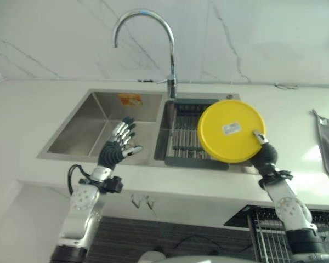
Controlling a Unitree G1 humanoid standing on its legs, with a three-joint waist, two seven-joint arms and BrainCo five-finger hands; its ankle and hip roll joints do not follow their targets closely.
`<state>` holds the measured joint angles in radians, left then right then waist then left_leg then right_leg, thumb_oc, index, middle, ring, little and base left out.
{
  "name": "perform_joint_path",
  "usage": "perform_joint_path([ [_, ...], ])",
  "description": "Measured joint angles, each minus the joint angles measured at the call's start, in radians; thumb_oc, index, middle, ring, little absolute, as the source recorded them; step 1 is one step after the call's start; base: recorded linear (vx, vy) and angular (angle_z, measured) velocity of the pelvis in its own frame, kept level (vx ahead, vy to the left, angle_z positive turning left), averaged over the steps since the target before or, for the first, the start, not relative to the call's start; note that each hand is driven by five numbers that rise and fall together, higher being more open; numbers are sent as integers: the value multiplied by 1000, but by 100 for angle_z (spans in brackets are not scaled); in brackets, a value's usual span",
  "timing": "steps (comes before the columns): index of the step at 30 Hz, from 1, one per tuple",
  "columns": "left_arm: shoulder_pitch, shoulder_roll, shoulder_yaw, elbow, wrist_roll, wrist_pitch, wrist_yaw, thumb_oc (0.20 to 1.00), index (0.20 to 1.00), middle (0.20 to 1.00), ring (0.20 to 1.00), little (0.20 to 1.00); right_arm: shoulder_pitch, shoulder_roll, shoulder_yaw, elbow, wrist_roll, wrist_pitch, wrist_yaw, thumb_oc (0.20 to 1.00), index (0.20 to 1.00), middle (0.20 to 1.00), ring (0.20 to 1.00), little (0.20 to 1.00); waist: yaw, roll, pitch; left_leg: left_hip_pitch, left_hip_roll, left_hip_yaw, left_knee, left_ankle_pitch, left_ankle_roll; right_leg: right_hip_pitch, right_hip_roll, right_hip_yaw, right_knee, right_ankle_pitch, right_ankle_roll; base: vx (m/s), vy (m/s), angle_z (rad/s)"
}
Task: Place the dishes in the dishwasher.
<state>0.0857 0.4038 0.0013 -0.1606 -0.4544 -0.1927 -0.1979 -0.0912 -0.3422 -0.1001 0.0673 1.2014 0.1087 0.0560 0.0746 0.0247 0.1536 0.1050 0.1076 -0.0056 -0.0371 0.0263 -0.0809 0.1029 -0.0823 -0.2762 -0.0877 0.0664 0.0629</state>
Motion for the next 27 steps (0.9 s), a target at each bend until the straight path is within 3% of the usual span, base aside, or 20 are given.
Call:
perform_joint_path([
  [2,-6,-4,0,0,1,-11,-1,1000,1000,1000,1000,1000,-17,4,-3,-1,1,-7,1,200,200,200,200,200,-10,-36,25,-74,-33,12,131,-10,3,-36,-33,29,-6,16,-21,-254,414,-49],
  [3,-7,-17,-4,2,2,-22,-2,1000,1000,1000,1000,1000,0,23,-19,-33,2,-8,1,200,200,200,200,200,-26,-51,40,-139,-91,-41,286,-83,40,-49,-66,57,17,44,1,-259,571,-67],
  [4,-15,-10,-2,5,1,-36,-4,1000,1000,1000,1000,1000,9,29,-30,-73,20,-14,3,200,200,200,200,200,-77,-15,47,-98,-94,19,236,-101,68,-53,-69,77,49,35,19,-195,552,-50],
  [6,-31,-2,3,7,1,-49,-14,1000,1000,1000,1000,1000,22,53,-63,-128,21,-29,2,200,200,200,200,200,-120,-4,57,-55,-104,73,157,-127,89,-68,-84,95,75,29,38,-116,341,-18],
  [7,-41,-2,9,4,0,-52,-28,1000,1000,1000,1000,1000,42,70,-85,-176,30,-33,3,200,200,200,200,200,-127,-10,66,-57,-133,81,140,-120,99,-84,-108,120,90,26,49,-95,295,-22],
  [8,-38,1,9,4,0,-52,-47,1000,1000,1000,1000,1000,83,78,-109,-206,37,-31,5,200,200,200,200,200,-139,-43,66,-50,-167,88,128,-118,118,-95,-134,142,93,25,67,-120,358,-22],
  [11,3,19,12,-1,0,-54,-85,1000,1000,1000,1000,1000,190,131,-150,-244,39,-28,15,200,200,200,200,200,-140,-91,80,-75,-212,112,174,-120,164,-148,-177,189,143,48,94,-106,258,-24],
  [12,35,58,14,-1,2,-54,-95,1000,1000,1000,1000,1000,219,135,-134,-244,41,-12,16,200,200,200,200,200,-137,-107,89,-69,-219,153,175,-124,172,-161,-181,208,133,90,94,-164,153,-66],
  [14,40,79,39,-2,3,-54,-99,1000,1000,1000,1000,1000,216,134,-123,-243,45,-11,15,200,200,200,200,200,-129,-113,93,-63,-209,198,167,-126,174,-161,-177,149,124,101,98,-240,79,-67],
  [15,39,84,47,-17,3,-54,-98,1000,1000,1000,1000,1000,213,129,-124,-243,66,-12,16,200,200,200,200,200,-118,-110,94,-64,-197,223,160,-119,188,-158,-162,124,147,92,99,-291,37,-51],
  [16,31,82,47,-33,3,-58,-99,1000,1000,1000,1000,1000,203,113,-126,-241,75,-20,15,200,200,200,200,200,-110,-94,103,-75,-170,249,154,-109,216,-171,-142,114,221,47,95,-378,1,-42],
  [17,21,76,46,-39,3,-60,-99,1000,1000,1000,1000,1000,188,94,-125,-239,75,-33,14,200,200,200,200,200,-101,-69,111,-78,-140,254,147,-104,218,-182,-129,96,320,2,99,-307,-39,-52],
  [20,3,81,35,-75,4,-72,-79,1000,1000,1000,1000,1000,134,82,-111,-239,74,-99,14,200,200,200,200,200,-37,-53,116,-76,-77,310,127,-71,202,-110,-167,78,521,-109,105,-246,-151,-59],
  [24,-32,82,-5,-76,8,-72,-42,1000,1000,1000,1000,1000,51,113,-53,-241,74,-123,11,200,200,200,200,200,15,-60,109,-86,-37,383,118,-36,153,57,-259,-25,344,-110,106,-118,-314,-65],
  [25,-32,90,-3,-78,23,-71,-32,1000,1000,1000,1000,1000,32,129,-27,-241,73,-122,9,200,200,200,200,200,26,-74,96,-86,-26,403,101,-20,128,83,-264,-65,250,-67,100,-31,-318,-112],
  [26,-34,119,-3,-80,44,-69,-17,1000,1000,1000,1000,1000,15,160,-3,-241,73,-118,1,200,200,200,200,200,31,-114,74,-85,-21,431,75,9,91,87,-266,-88,148,-5,104,-20,-429,-95],
  [27,-29,120,-6,-83,45,-64,-12,1000,1000,1000,1000,1000,18,165,9,-241,72,-118,-6,200,200,200,200,200,18,-133,54,-81,-17,420,60,34,56,106,-241,-94,100,-37,140,-20,-388,-104],
])
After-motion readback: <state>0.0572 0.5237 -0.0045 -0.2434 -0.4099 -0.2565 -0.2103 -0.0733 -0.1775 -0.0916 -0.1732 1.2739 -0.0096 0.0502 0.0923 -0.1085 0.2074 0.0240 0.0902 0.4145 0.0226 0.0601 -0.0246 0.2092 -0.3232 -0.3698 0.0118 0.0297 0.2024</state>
